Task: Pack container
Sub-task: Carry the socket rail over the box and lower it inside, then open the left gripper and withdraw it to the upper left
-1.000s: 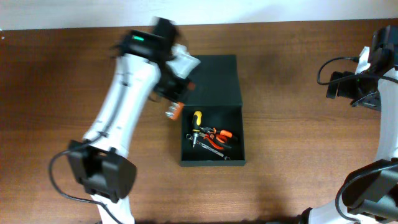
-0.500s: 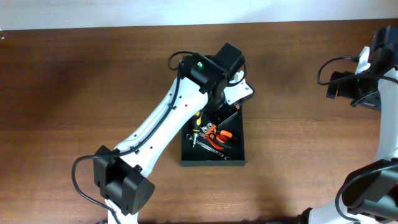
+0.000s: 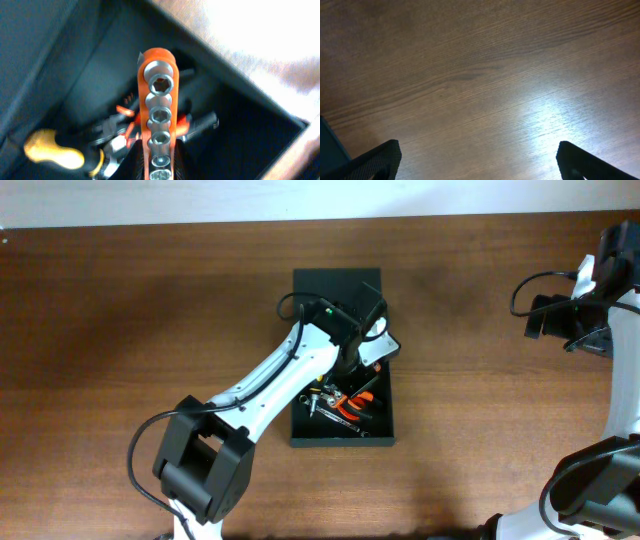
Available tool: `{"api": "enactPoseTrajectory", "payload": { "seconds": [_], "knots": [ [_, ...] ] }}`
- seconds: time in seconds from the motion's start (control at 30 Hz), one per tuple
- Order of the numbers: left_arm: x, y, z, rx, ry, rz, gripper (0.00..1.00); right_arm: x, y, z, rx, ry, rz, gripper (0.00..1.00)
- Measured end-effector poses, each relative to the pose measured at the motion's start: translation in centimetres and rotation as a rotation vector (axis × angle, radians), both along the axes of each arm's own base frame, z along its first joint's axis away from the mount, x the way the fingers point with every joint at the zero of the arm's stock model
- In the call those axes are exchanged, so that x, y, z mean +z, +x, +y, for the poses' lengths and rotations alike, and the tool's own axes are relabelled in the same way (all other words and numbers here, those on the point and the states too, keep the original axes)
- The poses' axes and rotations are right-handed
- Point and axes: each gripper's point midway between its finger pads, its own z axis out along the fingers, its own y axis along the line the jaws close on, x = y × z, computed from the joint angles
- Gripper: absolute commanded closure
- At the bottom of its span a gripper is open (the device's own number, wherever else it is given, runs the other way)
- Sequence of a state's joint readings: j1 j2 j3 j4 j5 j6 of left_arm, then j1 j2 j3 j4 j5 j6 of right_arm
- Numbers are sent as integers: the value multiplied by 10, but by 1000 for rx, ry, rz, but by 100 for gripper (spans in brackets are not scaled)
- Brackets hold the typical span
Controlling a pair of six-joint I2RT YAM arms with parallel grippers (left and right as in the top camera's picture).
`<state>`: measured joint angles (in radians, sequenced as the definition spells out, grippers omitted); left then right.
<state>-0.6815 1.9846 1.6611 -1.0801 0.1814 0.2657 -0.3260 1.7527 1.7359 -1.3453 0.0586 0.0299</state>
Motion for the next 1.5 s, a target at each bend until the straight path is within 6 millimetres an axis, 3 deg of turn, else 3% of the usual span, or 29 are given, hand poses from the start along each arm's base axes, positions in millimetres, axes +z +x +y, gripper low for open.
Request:
{"api": "enactPoseTrajectory", "payload": {
  "seconds": [0.13,0.27,0.33,0.37,0.4,0.43,0.47,0.77,0.83,0.9,0.97,1.1,1.2,1.23,1.3,1.33,1.5],
  "knots": [
    [-12,8,-7,19,-13,-4,89,0,0,0,0,0,0,1],
    [-40,9,-3,37,28,51,89,0,0,0,0,0,0,1],
    [-55,8,1,51,52,86,75,0,0,0,0,0,0,1],
    [-58,8,3,59,55,98,63,0,0,0,0,0,0,1],
    [-59,8,3,63,57,101,45,0,0,0,0,0,0,1],
    [-60,8,3,65,56,100,33,0,0,0,0,0,0,1],
    [-60,9,3,69,55,100,28,0,0,0,0,0,0,1],
    [-51,12,0,95,54,103,17,0,0,0,0,0,0,1],
    [-39,18,-4,99,45,93,13,0,0,0,0,0,0,1],
    [-12,28,-12,103,22,67,0,0,0,0,0,0,0,1],
    [15,37,-19,106,-9,33,1,0,0,0,0,0,0,1],
    [99,55,-31,112,-108,-85,1,0,0,0,0,0,0,1],
    [156,71,-28,152,-170,-225,1,0,0,0,0,0,0,1],
    [176,80,-21,189,-180,-290,1,0,0,0,0,0,0,1],
    [197,94,-6,262,-176,-373,1,0,0,0,0,0,0,1],
    [211,106,10,332,-166,-433,1,0,0,0,0,0,0,1],
    [222,144,84,591,-98,-498,1,0,2,-1,0,-3,-8,1]
  ]
}}
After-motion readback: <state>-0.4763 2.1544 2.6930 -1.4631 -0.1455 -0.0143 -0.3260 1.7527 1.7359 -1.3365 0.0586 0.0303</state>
